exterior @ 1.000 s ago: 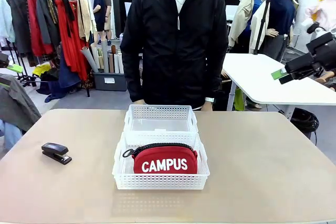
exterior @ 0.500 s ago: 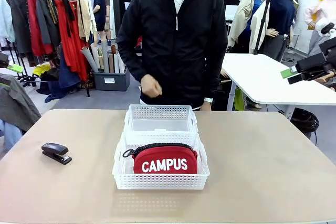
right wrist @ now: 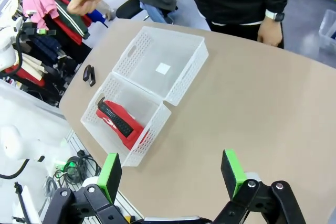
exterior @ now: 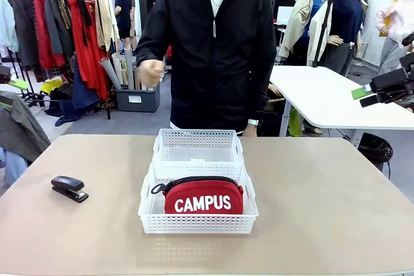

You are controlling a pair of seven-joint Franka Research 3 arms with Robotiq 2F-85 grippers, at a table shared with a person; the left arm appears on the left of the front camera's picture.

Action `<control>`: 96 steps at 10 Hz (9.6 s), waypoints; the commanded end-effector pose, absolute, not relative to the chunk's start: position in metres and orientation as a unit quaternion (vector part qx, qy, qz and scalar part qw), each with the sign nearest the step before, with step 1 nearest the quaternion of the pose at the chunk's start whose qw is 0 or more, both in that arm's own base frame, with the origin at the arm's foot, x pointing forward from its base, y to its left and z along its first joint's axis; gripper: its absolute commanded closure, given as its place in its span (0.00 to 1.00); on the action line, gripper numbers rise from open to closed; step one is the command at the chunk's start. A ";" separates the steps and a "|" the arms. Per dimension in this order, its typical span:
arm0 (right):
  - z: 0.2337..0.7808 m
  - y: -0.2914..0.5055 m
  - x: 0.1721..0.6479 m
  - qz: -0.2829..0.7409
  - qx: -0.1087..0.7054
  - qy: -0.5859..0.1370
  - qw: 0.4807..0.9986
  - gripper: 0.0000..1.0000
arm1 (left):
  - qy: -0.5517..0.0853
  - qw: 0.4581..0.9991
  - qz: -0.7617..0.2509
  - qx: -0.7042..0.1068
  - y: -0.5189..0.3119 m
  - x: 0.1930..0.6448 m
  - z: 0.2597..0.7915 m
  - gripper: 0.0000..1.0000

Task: Distribute items into two baskets.
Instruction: Pick up the Stapler that the person points to.

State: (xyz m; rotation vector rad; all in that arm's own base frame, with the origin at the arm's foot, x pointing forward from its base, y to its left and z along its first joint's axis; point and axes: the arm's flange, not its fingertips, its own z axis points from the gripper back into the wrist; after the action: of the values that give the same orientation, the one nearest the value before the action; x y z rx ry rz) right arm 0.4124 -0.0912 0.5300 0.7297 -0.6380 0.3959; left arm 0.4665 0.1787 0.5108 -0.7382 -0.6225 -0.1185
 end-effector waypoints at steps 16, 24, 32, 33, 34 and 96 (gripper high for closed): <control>0.532 -0.090 0.413 0.192 0.349 -0.306 0.865 0.00 | -0.301 0.884 -0.057 -0.354 0.178 0.467 0.512 0.00; 0.532 -0.090 0.413 0.192 0.349 -0.306 0.865 0.00 | -0.286 0.893 -0.082 -0.338 0.171 0.484 0.504 0.00; 0.532 -0.090 0.413 0.192 0.349 -0.306 0.865 0.00 | -0.216 0.870 -0.357 -0.264 0.110 0.521 0.482 0.00; 0.532 -0.090 0.413 0.192 0.349 -0.306 0.865 0.00 | -0.206 0.866 -0.380 -0.249 0.104 0.521 0.478 0.00; 0.532 -0.090 0.413 0.192 0.349 -0.306 0.865 0.00 | -0.189 0.861 -0.416 -0.224 0.094 0.522 0.473 0.00; 0.532 -0.090 0.413 0.192 0.349 -0.306 0.865 0.00 | -0.011 0.611 -0.792 0.016 -0.014 0.498 0.309 1.00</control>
State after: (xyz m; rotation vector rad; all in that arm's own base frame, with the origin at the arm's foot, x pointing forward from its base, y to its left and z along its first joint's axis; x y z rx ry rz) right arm 0.4125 -0.0907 0.5302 0.7264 -0.6356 0.3966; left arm 0.4980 -0.0146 0.3088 0.0374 -0.0260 -1.8278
